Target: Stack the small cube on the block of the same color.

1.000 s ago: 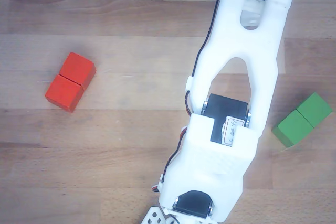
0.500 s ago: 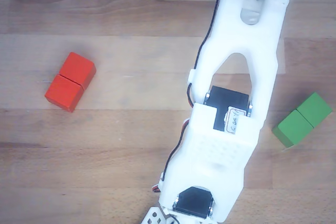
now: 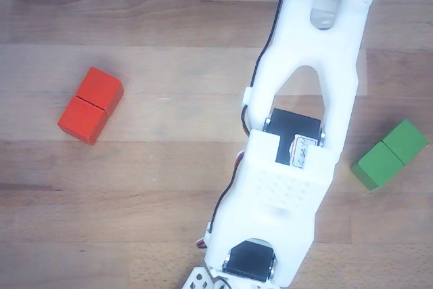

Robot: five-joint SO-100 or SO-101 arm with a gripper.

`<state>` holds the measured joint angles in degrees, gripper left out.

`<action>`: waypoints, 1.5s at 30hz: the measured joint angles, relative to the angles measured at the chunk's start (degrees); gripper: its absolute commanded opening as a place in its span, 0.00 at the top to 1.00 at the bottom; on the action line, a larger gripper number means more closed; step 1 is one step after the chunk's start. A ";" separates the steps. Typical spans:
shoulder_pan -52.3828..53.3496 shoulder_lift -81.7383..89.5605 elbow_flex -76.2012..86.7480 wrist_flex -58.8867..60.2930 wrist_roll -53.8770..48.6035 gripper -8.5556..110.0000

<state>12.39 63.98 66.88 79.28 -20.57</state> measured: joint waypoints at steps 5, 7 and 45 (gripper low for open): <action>0.00 -0.53 -0.09 0.00 0.00 0.74; 0.00 -1.32 -0.09 0.00 0.00 0.73; 7.73 -1.58 -0.09 -0.88 -6.24 0.72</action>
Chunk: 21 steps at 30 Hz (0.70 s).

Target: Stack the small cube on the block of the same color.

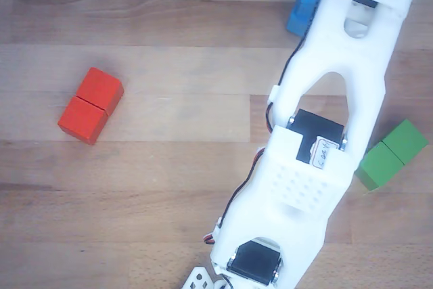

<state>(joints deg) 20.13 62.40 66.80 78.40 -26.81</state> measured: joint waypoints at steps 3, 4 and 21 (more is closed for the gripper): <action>2.37 0.00 0.00 -1.23 -1.49 0.72; 3.16 0.00 0.00 -1.85 -1.76 0.72; 8.79 11.69 6.86 0.44 -0.44 0.94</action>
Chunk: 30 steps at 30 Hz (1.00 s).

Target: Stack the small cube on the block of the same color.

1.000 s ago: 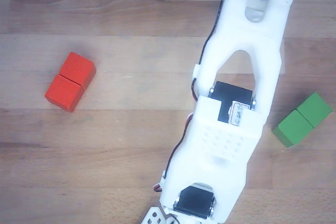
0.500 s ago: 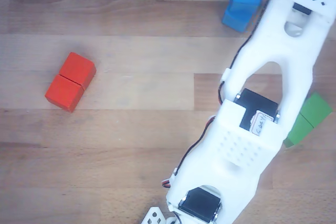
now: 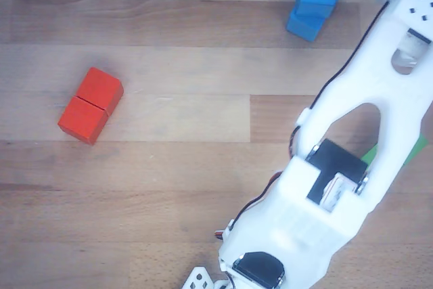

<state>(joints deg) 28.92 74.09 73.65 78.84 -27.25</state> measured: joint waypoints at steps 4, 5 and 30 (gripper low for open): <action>-4.75 9.93 8.70 -2.37 4.66 0.90; -6.15 12.57 11.07 -3.60 5.80 0.89; -30.85 95.01 89.30 -14.24 13.97 0.87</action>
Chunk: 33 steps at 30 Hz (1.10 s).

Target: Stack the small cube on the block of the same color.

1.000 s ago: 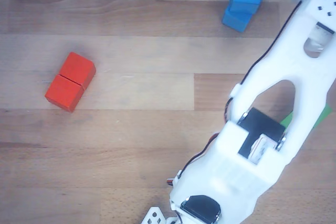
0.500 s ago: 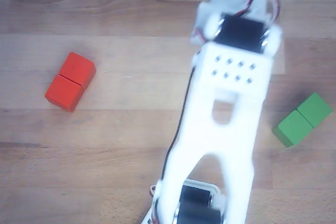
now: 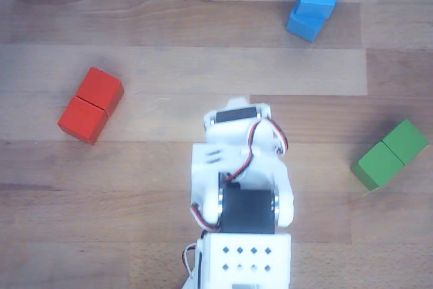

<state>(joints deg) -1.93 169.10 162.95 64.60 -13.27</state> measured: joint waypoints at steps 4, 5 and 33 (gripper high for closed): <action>-0.26 13.18 9.49 0.00 0.00 0.87; -0.26 16.17 11.16 0.00 0.00 0.87; 2.46 26.72 14.06 4.83 0.88 0.87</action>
<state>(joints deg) 0.53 195.82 177.01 69.43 -12.39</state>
